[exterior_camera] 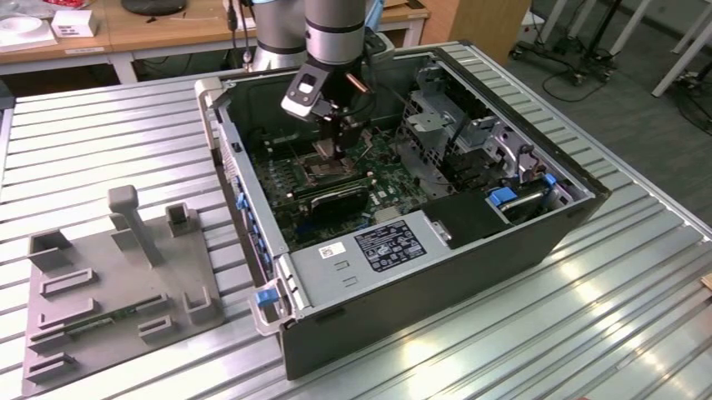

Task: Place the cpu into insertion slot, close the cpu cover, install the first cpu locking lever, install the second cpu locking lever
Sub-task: 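Place the cpu into insertion slot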

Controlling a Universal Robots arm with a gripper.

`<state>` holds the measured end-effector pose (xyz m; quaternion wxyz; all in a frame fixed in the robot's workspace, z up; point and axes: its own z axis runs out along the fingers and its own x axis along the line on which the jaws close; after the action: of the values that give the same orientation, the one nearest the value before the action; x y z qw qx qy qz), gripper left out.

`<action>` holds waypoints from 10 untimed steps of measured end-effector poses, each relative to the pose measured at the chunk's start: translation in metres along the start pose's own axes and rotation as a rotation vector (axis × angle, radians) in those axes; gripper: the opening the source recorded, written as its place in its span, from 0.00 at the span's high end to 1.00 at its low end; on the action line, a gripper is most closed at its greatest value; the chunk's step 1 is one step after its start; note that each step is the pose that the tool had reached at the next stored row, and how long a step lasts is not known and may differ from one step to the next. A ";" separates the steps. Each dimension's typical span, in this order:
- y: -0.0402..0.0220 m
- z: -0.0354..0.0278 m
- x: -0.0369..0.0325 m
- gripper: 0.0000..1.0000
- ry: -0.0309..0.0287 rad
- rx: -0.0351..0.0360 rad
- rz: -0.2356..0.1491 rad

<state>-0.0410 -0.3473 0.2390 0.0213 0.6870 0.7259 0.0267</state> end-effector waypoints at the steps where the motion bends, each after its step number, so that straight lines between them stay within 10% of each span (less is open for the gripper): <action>1: 0.0000 0.0001 0.0000 0.46 0.0001 -0.0002 0.011; 10: -0.0002 0.0005 0.0016 0.46 0.0009 -0.0006 0.040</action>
<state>-0.0413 -0.3458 0.2385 0.0207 0.7011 0.7122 0.0277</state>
